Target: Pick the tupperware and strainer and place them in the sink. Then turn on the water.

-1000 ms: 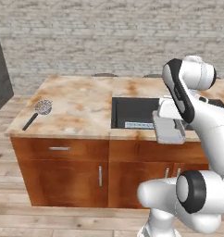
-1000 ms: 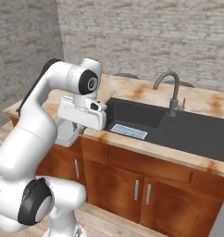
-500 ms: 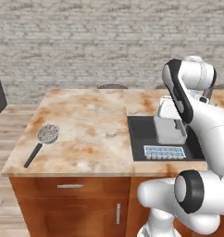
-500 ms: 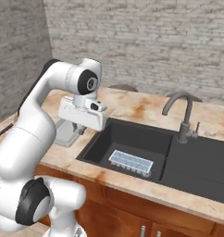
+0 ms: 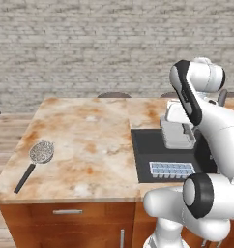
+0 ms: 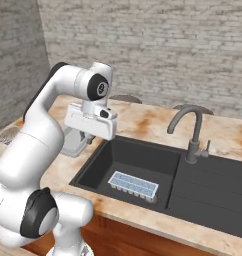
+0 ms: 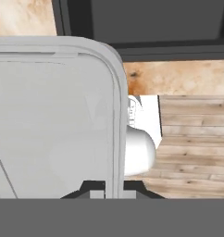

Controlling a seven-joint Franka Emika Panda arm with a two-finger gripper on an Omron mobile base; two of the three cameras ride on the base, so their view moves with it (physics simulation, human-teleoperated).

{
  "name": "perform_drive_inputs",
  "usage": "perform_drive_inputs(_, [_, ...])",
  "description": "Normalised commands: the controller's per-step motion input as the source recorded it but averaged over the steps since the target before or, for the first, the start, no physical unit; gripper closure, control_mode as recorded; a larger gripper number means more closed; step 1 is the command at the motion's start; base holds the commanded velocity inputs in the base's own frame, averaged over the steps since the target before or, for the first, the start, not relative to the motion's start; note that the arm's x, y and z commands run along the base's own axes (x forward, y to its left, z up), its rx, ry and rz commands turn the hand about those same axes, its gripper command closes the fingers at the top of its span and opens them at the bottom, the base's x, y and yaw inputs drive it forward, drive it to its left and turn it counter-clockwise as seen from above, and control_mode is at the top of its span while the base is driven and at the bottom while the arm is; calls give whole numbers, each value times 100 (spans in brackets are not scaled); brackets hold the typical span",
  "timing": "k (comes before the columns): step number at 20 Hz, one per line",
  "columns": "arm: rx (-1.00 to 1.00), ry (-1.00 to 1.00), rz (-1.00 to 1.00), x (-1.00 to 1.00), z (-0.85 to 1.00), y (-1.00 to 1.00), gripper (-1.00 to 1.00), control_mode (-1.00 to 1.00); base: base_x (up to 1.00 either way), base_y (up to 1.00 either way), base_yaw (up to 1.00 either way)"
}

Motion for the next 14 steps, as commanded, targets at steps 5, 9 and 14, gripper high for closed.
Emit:
perform_drive_inputs(5, [0, 0, 0, 0, 0, 0, 100, -100, 4, 0, -1])
perform_drive_inputs(9, [0, 0, 0, 0, -7, 0, 100, -100, 0, 0, 0])
perform_drive_inputs(14, [7, 0, -1, 17, -35, -10, 100, -100, 0, 0, 0])
